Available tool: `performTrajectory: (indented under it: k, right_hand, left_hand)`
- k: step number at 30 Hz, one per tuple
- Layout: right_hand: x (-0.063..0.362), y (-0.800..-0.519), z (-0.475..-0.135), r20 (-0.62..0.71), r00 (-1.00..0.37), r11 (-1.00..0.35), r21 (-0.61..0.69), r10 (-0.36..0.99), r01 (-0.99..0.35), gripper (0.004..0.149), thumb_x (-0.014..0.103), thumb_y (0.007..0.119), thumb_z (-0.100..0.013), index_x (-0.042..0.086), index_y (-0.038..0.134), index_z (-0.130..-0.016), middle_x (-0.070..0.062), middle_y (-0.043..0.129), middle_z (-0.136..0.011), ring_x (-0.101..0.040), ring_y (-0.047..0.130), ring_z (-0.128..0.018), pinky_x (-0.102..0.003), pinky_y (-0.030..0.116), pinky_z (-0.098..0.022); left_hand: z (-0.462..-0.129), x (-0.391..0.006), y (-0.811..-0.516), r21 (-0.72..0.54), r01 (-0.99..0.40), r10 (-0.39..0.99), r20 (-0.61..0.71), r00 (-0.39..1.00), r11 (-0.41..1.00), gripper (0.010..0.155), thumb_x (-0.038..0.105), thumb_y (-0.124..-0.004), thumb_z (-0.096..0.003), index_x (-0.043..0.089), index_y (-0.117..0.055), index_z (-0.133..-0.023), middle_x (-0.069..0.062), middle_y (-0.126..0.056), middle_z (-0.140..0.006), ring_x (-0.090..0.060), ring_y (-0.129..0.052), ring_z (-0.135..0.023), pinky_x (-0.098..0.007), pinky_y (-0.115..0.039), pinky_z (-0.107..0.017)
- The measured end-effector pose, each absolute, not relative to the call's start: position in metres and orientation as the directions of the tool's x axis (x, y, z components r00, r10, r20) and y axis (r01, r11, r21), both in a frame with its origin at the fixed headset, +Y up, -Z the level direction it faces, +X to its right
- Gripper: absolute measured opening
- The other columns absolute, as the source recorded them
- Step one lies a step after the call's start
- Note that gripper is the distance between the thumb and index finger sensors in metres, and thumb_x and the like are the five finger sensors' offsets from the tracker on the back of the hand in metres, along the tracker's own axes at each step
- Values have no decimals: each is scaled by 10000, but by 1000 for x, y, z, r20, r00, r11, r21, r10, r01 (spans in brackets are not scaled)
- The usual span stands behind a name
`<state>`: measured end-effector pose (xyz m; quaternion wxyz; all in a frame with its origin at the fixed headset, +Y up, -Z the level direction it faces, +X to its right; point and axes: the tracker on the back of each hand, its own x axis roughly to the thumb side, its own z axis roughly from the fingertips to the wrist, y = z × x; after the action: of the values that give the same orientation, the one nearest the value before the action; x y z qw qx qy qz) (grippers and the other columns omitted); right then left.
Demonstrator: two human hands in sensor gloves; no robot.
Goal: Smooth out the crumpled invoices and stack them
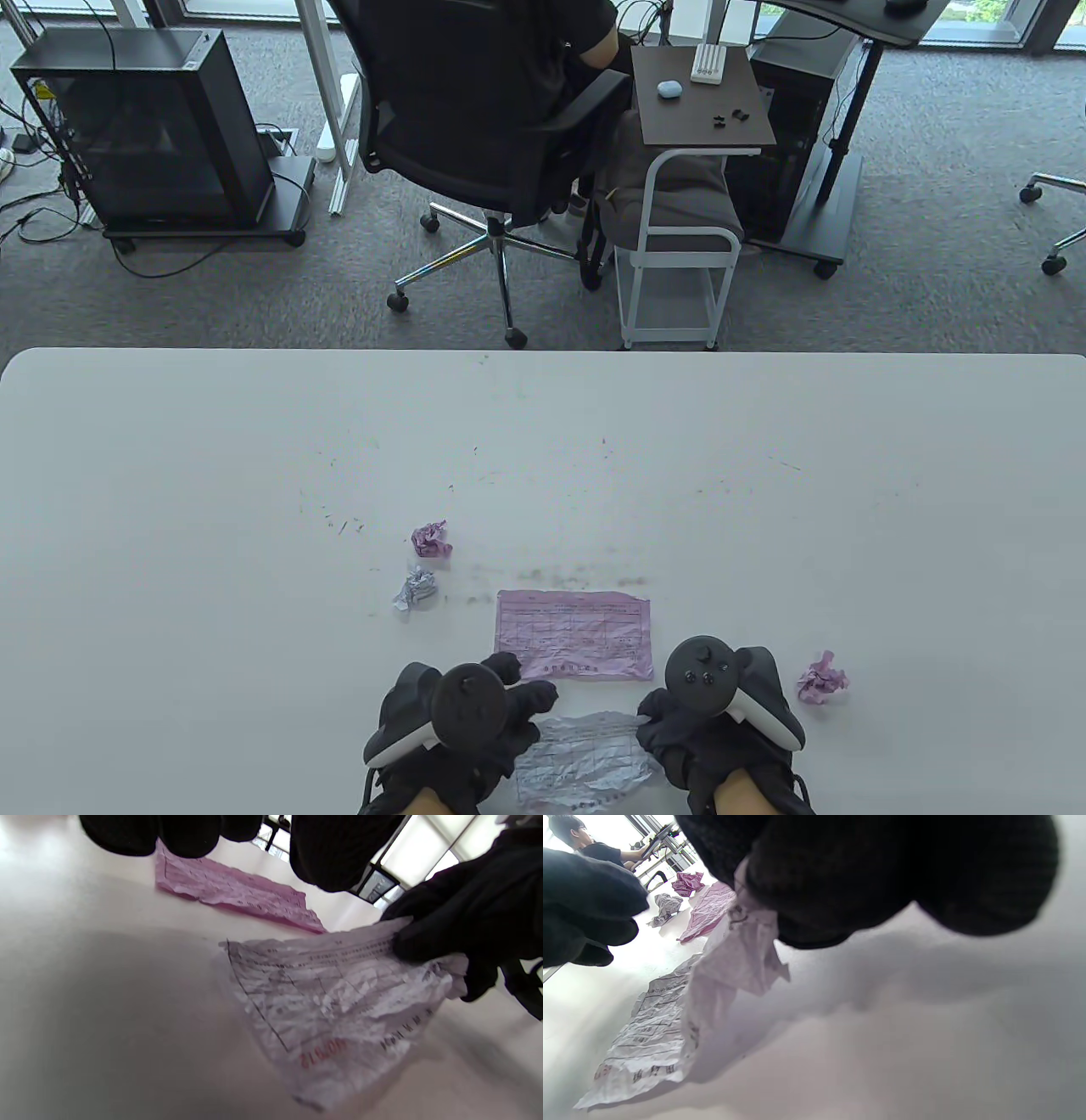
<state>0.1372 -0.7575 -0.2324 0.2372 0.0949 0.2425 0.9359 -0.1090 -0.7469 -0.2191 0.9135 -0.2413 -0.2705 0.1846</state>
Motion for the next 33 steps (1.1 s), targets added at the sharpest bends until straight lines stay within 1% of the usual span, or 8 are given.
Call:
performTrajectory:
  k: [1, 4, 8, 12, 16, 19, 22, 33]
  right_hand:
    - [137, -758, -232, 70, -860, -771, 484, 505, -414, 413, 253, 823, -521, 50, 749, -873, -121, 977, -534, -115, 964, -214, -353, 912, -203]
    - [135, -759, -232, 63, -842, -762, 466, 535, -450, 414, 255, 828, -515, 46, 755, -866, -118, 984, -517, -107, 967, -197, -346, 916, -189]
    - [128, -762, -231, 53, -836, -757, 459, 547, -466, 413, 256, 828, -514, 44, 757, -862, -115, 988, -509, -101, 970, -188, -339, 920, -180]
    - [120, -765, -229, 63, -851, -764, 480, 521, -432, 413, 254, 829, -514, 40, 757, -860, -117, 990, -505, -97, 974, -185, -335, 926, -174]
    - [116, -767, -229, 72, -867, -780, 477, 493, -404, 415, 253, 830, -513, 36, 757, -860, -117, 991, -504, -99, 976, -184, -336, 928, -173]
    - [116, -767, -229, 72, -880, -789, 482, 469, -381, 416, 256, 830, -513, 37, 756, -860, -118, 989, -510, -104, 977, -191, -341, 925, -180]
    - [118, -766, -229, 66, -897, -808, 466, 438, -360, 418, 268, 830, -510, 43, 759, -855, -116, 986, -517, -109, 976, -198, -346, 922, -188]
    - [127, -767, -231, 58, -930, -840, 453, 363, -300, 407, 274, 841, -494, 98, 769, -853, -120, 971, -571, -141, 976, -261, -381, 911, -244]
  left_hand:
    - [-217, -103, -749, -577, -155, 451, 415, 790, 802, 494, 281, -798, -577, 221, -703, -1058, -204, -278, -1116, -539, -463, -957, -647, -564, -648]
    - [-215, -97, -750, -563, -60, 367, 451, 813, 824, 530, 300, -807, -572, 230, -671, -1078, -204, -213, -1116, -557, -395, -965, -648, -544, -654]
    - [-215, -98, -759, -615, 2, 311, 402, 861, 789, 610, 320, -806, -574, 249, -551, -1123, -191, -56, -1092, -593, -245, -967, -666, -474, -668]
    - [-217, -106, -767, -659, -15, 303, 325, 896, 752, 645, 310, -798, -578, 255, -475, -1134, -178, 16, -1068, -606, -178, -966, -675, -446, -671]
    - [-217, -108, -775, -731, 25, 263, 277, 924, 682, 693, 338, -795, -581, 287, -372, -1129, -175, 53, -1056, -609, -141, -964, -672, -423, -674]
    - [-217, -108, -778, -742, 42, 244, 273, 930, 669, 717, 361, -802, -576, 295, -341, -1122, -172, 40, -1067, -602, -105, -964, -664, -400, -677]
    - [-217, -108, -781, -767, 66, 220, 263, 939, 638, 758, 375, -796, -573, 342, -248, -1096, -152, 72, -1058, -597, -20, -949, -674, -333, -675]
    - [-220, -111, -785, -803, 22, 237, 201, 950, 595, 783, 369, -794, -553, 404, -199, -1061, -105, 134, -1026, -576, 88, -926, -711, -239, -654]
